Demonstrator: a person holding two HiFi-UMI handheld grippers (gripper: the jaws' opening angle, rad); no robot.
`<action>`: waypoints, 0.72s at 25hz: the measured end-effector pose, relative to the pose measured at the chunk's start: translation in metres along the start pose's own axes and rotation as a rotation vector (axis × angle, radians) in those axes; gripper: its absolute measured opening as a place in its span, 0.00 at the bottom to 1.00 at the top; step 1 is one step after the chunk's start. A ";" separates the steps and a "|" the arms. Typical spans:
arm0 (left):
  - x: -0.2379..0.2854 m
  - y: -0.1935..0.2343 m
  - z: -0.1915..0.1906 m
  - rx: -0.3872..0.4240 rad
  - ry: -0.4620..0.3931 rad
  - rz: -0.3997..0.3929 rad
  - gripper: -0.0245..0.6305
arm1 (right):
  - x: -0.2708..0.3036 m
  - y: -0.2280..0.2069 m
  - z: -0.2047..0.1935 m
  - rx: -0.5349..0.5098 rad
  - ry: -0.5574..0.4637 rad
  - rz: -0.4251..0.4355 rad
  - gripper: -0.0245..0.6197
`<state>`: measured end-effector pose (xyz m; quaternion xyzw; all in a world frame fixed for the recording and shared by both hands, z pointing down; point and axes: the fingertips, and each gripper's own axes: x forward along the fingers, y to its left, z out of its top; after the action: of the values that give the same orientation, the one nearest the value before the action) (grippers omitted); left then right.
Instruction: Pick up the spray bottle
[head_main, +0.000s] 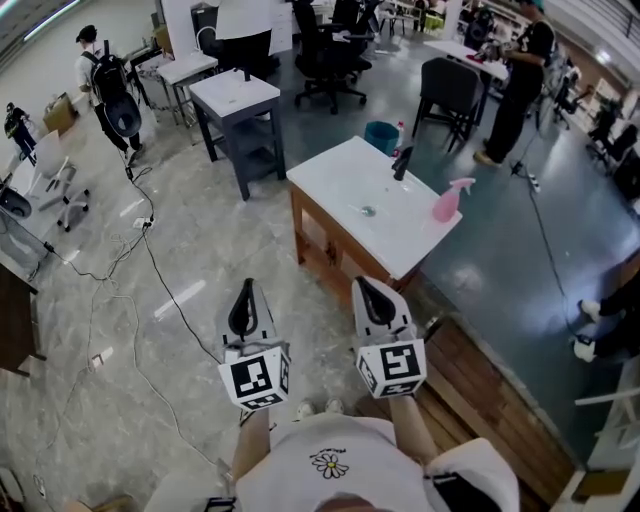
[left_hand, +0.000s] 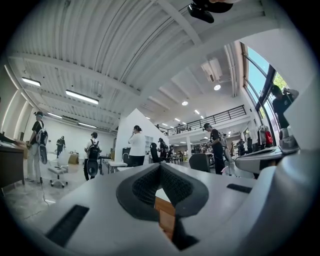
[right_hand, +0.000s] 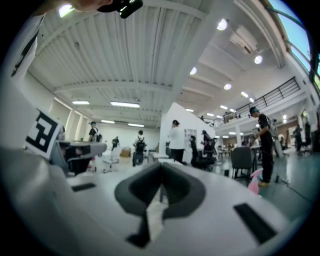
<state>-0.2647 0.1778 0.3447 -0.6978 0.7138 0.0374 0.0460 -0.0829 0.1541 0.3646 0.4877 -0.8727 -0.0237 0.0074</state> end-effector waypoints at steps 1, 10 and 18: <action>0.001 -0.004 -0.002 0.001 0.002 -0.004 0.07 | -0.001 -0.004 -0.002 0.004 0.003 -0.007 0.09; 0.010 -0.060 -0.002 0.026 -0.028 -0.061 0.07 | -0.022 -0.047 -0.017 0.020 -0.001 -0.034 0.09; 0.020 -0.086 0.004 0.024 -0.047 -0.077 0.07 | -0.035 -0.067 -0.019 0.010 -0.001 -0.036 0.09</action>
<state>-0.1796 0.1562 0.3395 -0.7230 0.6856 0.0432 0.0725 -0.0068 0.1485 0.3804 0.5033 -0.8639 -0.0196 0.0038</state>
